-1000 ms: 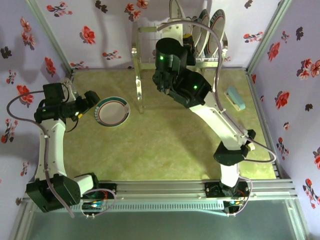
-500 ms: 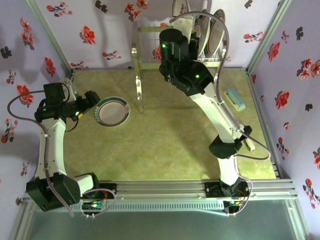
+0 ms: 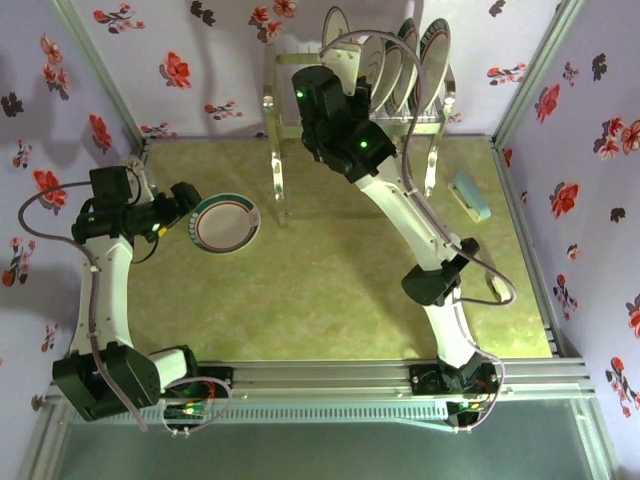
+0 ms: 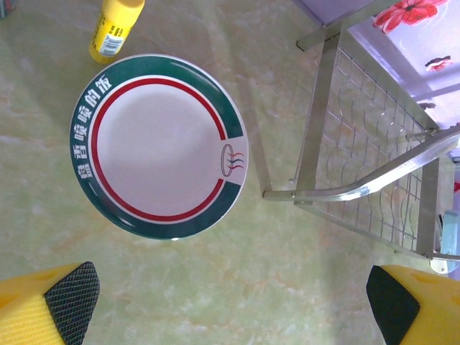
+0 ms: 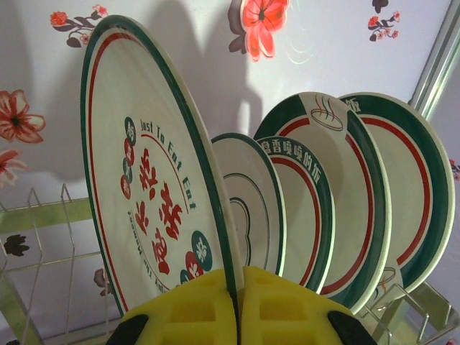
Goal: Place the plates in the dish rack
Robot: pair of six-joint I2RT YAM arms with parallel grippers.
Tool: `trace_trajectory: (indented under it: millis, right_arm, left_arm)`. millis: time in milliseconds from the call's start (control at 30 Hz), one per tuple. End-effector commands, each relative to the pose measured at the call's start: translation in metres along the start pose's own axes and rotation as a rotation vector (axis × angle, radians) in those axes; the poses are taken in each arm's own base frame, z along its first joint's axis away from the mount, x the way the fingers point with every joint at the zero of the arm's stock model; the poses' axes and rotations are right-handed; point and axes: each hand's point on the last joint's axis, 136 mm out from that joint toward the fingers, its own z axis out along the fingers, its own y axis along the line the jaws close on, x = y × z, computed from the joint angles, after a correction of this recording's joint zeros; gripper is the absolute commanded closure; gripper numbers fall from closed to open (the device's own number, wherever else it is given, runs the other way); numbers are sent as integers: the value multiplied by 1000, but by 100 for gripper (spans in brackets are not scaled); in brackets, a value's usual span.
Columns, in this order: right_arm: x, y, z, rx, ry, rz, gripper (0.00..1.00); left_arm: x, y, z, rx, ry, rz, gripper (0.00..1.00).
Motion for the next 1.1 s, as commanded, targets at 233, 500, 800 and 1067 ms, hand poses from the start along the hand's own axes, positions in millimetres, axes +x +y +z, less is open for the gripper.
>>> trace_trajectory:
  millis: [233,500,800,1067]
  right_arm:
    - [-30,-3,5,-4,-73,159,100]
    - [-34,-7,7,46,-98,159,100]
    - [-22,0,6,136,-109,156,100]
    - [-16,14,0,167,-124,159,100]
  left_arm:
    - [0,-5,7,30,18,41,0]
    - [-2,-5,13,41,24,39,0]
    - [0,-9,18,70,35,29,0]
    - [2,-13,19,85,43,37,0]
